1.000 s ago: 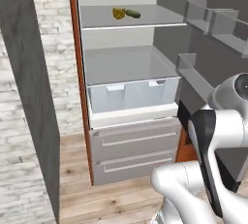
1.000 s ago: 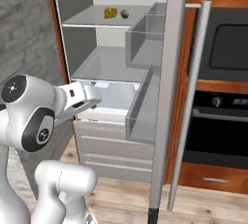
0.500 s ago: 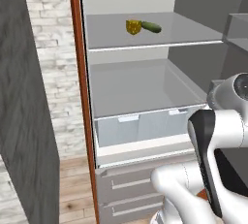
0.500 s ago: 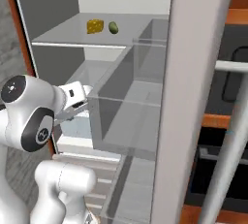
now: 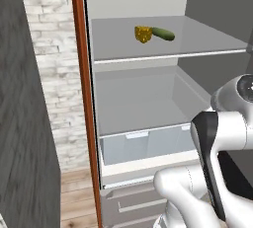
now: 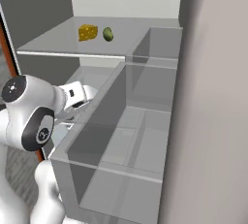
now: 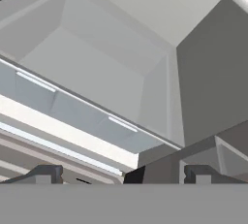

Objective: Take the cheese, steak, and cucumber from the fridge and place them on the plate on the dining counter to create an appetizer plate.

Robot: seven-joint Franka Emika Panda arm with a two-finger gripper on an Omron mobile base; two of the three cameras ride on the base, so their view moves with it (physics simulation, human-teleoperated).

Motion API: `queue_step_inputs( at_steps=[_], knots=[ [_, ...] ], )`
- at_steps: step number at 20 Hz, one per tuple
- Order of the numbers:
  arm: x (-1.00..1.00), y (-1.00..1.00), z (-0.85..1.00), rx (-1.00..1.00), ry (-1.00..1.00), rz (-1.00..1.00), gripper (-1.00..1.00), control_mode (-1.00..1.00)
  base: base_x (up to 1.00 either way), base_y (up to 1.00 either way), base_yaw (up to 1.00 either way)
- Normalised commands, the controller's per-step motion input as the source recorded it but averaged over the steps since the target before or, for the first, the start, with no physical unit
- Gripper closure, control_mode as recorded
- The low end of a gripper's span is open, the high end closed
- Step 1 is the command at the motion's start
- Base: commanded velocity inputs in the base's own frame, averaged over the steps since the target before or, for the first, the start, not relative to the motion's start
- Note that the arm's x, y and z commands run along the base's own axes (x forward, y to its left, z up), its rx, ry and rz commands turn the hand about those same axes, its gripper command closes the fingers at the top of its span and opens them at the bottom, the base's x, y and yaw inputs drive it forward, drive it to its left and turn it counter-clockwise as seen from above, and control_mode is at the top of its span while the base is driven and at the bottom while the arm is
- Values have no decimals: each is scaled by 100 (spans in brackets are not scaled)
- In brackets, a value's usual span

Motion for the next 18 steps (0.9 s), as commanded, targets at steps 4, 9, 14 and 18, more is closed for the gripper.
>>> queue_step_inputs(
  at_steps=[4, 9, 14, 18],
  knots=[
    [0, 8, 0, 0, 0, 0, -100, -100, 0, 0, 0],
    [0, 47, 2, 4, -3, -1, -100, -100, 0, 0, 0],
    [0, 51, 32, 29, -16, -14, -100, -100, 0, 0, 0],
    [0, 31, 47, 38, -8, -13, -100, -100, 0, 0, 0]
  ],
)
